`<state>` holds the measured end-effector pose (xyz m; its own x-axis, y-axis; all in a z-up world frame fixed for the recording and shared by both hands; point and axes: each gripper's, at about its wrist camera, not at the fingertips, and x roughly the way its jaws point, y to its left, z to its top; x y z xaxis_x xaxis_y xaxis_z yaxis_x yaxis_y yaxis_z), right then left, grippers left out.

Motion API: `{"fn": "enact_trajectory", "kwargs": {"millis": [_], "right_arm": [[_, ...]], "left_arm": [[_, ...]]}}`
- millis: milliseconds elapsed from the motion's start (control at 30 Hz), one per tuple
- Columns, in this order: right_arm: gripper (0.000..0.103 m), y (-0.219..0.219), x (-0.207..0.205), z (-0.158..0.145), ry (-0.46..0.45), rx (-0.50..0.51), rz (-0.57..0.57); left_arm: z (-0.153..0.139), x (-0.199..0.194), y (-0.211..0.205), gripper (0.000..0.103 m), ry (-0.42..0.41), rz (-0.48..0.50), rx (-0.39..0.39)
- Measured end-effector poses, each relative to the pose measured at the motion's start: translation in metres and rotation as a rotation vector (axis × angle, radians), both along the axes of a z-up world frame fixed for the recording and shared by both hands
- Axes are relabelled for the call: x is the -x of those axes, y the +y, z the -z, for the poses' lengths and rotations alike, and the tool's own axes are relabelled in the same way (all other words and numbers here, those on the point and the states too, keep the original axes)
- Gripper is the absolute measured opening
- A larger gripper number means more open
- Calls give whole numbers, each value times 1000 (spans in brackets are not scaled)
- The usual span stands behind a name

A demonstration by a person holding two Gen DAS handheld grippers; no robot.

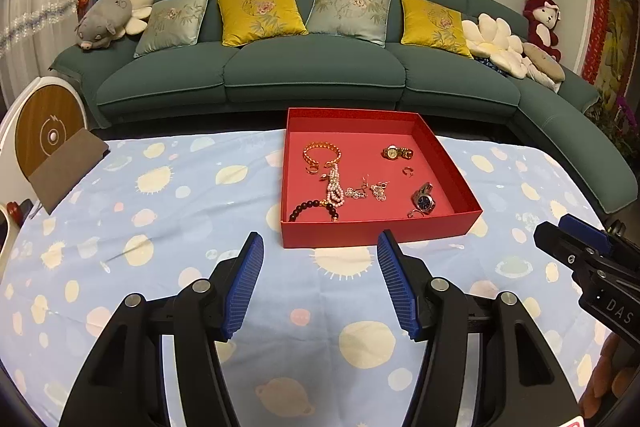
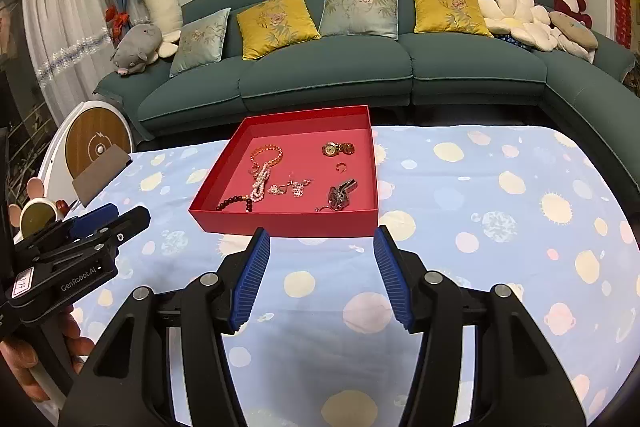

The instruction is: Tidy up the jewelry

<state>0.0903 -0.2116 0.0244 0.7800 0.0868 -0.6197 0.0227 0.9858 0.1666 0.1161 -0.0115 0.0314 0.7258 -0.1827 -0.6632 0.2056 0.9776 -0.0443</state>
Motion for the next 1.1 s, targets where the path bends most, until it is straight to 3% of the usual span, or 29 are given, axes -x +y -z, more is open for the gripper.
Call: {"fn": "enact_trajectory", "kwargs": {"millis": [300,433,533,667,1100], "right_arm": [[52,6,-5,3,2,-3,-17],[63,12,-2,6,1,8,-21],[63,20,0,11,11,37,-33],[64,25,3,21,29,58,-33],[74,29,1,39,74,94,15]], "left_arm": [[7,-5,2,57,31,-15,-1],[13,-1,-2,57,40,-1,-18],[19,3,-6,57,53,11,-32],[26,10,-10,66,59,12,-48],[40,10,-24,66,87,-3,-62]]}}
